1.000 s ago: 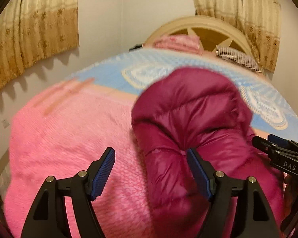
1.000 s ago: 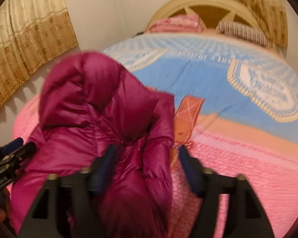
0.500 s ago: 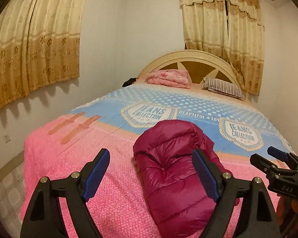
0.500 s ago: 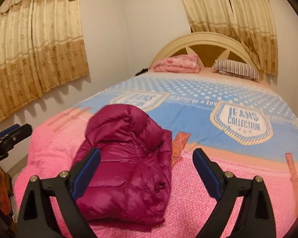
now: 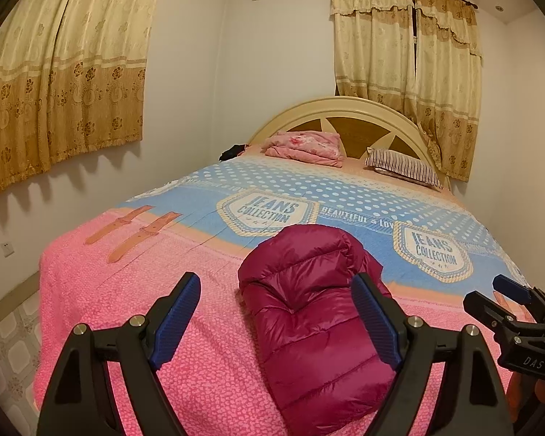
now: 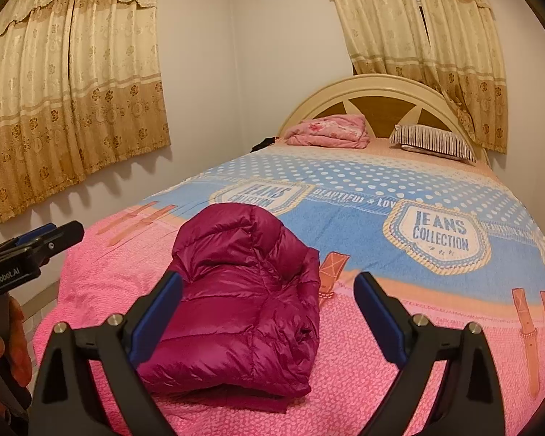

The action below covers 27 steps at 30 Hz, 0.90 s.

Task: Fold large clothes

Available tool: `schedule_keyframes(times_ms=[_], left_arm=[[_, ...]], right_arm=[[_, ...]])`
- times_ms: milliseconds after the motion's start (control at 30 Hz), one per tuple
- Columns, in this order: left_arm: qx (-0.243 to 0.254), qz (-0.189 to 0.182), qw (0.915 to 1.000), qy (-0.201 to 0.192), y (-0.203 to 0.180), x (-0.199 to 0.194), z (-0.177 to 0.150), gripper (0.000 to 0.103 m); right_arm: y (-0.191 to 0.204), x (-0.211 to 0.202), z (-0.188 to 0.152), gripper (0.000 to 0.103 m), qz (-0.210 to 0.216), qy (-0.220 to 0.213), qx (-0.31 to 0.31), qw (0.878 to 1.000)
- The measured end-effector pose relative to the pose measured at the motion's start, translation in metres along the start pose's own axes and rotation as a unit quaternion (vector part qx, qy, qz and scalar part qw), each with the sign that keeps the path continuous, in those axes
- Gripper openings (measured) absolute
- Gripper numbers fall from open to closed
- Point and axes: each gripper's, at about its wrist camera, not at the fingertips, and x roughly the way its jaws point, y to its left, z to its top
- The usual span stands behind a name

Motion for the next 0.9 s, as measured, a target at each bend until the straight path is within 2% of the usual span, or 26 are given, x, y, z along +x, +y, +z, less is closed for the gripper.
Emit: schedule_keyframes(times_ms=[900], left_arm=[[0.005, 0.016, 0.9998, 0.010, 0.0012, 0.0096, -0.0032, 0.086]], right_arm=[[0.0018, -0.0032, -0.0018, 0.097, 0.003, -0.003, 0.003, 1.000]])
